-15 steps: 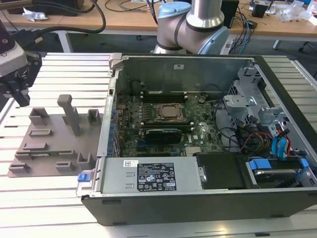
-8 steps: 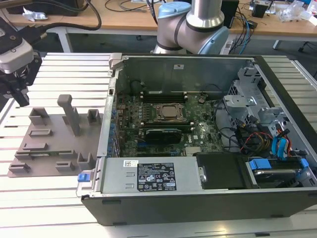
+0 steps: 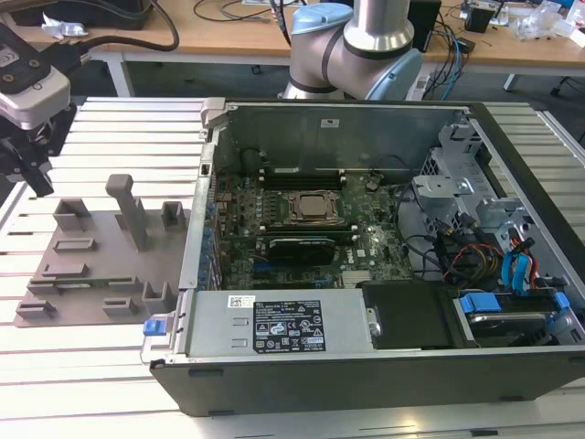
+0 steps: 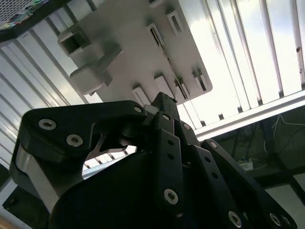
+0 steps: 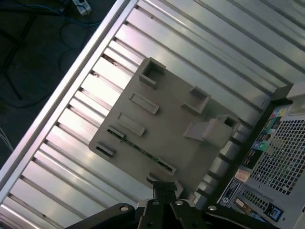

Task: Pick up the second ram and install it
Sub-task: 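Pick up the second ram and move it above second insertion slot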

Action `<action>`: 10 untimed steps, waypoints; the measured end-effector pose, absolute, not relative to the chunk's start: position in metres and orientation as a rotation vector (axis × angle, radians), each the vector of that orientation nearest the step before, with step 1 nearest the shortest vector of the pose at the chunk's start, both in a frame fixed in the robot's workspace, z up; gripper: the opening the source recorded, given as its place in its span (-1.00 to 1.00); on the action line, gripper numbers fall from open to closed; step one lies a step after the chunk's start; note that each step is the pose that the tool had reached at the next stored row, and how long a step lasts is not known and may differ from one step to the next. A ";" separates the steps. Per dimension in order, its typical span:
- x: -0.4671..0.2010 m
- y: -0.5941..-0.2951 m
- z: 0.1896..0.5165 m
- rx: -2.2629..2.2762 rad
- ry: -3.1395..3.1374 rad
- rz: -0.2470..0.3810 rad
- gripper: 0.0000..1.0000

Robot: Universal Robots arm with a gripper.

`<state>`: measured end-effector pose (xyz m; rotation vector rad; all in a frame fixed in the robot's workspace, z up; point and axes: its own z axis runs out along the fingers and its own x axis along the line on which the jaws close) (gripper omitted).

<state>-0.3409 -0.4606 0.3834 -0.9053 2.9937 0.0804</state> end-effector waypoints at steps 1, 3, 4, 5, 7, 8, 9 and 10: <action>-0.341 -0.461 0.383 -0.924 2.988 0.081 -0.80; -0.341 -0.461 0.383 -0.957 2.978 0.081 -0.80; -0.341 -0.461 0.383 -0.993 2.967 0.081 -0.80; -0.341 -0.461 0.383 -1.020 2.959 0.081 -0.80; -0.341 -0.461 0.383 -1.065 2.943 0.081 -0.80; -0.341 -0.461 0.383 -1.094 2.933 0.082 -0.80; -0.341 -0.461 0.383 -1.119 2.924 0.082 -0.80; -0.341 -0.461 0.383 -1.145 2.915 0.082 -0.80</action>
